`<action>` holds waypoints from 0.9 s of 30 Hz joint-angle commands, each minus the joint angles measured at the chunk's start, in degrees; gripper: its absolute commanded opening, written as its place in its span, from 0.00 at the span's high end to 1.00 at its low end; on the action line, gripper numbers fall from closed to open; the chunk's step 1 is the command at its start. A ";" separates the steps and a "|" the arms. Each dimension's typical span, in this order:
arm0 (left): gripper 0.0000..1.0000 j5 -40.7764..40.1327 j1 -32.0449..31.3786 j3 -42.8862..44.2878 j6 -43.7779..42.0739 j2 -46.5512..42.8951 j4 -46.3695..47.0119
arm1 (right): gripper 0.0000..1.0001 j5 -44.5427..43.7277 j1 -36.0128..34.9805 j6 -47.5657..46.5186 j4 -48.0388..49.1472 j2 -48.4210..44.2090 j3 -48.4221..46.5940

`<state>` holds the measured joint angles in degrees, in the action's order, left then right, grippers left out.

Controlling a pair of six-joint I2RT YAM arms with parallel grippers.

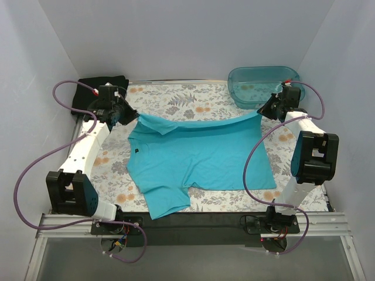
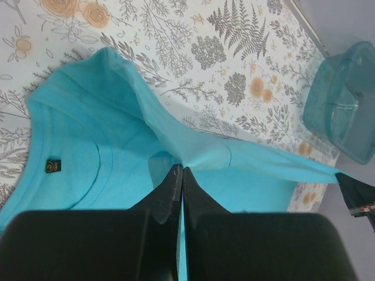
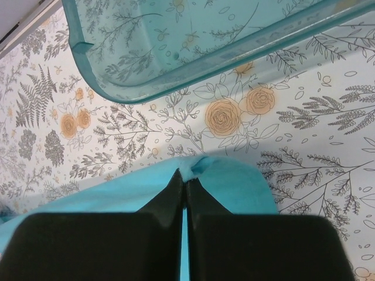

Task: Fold and stack the t-shirts
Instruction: Fold the tshirt

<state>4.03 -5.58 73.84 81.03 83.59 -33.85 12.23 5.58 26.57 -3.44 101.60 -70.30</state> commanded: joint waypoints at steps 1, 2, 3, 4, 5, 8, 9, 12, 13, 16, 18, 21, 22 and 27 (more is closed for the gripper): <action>1.00 3.00 0.31 -2.91 3.24 -5.27 -1.40 | 0.99 0.60 0.39 -0.64 -1.65 -2.46 0.43; 1.00 2.82 0.31 -3.61 3.77 -5.98 -1.49 | 0.99 0.52 0.39 -0.73 -2.00 -2.55 0.34; 1.00 2.21 0.31 -4.92 4.13 -7.46 -1.49 | 0.99 0.43 0.39 -0.90 -2.27 -2.46 0.25; 1.00 1.95 0.31 -5.55 4.83 -8.09 -1.57 | 0.99 0.17 0.39 -0.99 -2.97 -2.55 0.25; 1.00 1.42 0.31 -5.99 5.10 -8.79 -1.75 | 0.99 0.08 0.39 -0.99 -3.32 -2.55 0.25; 1.00 0.45 0.31 -7.75 5.97 -10.55 -2.10 | 0.99 -0.63 0.39 -1.52 -4.37 -2.55 0.60; 1.00 0.36 0.31 -8.01 6.06 -10.73 -2.28 | 0.99 -1.06 0.39 -1.52 -4.55 -2.64 0.95; 1.00 -0.08 0.31 -8.98 6.33 -11.61 -2.80 | 0.99 -2.29 0.48 -1.69 -5.69 -3.34 1.75; 1.00 -0.34 0.31 -9.33 6.42 -11.87 -2.98 | 0.99 -2.47 0.48 -1.78 -5.87 -3.60 2.01; 1.00 -1.04 0.31 -10.12 6.50 -11.87 -3.15 | 0.99 -2.91 0.48 -1.61 -6.40 -4.74 3.50; 1.00 -1.13 0.31 -11.09 6.77 -12.05 -2.98 | 0.99 -3.61 0.48 -1.43 -6.66 -5.45 4.91; 1.00 -0.52 0.31 -12.84 7.03 -12.49 -2.54 | 0.99 -4.58 0.48 -1.43 -6.84 -6.24 6.75; 1.00 -0.34 0.31 -13.28 7.29 -12.66 -2.28 | 0.99 -4.76 0.48 -1.34 -7.01 -6.33 7.28; 1.00 -0.52 0.31 -17.05 7.82 -12.93 -0.88 | 0.99 -5.81 0.48 -0.73 -7.02 -6.77 10.97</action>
<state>4.21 -5.58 58.74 88.05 73.25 -35.57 8.21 5.63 25.56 -10.46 96.79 -61.21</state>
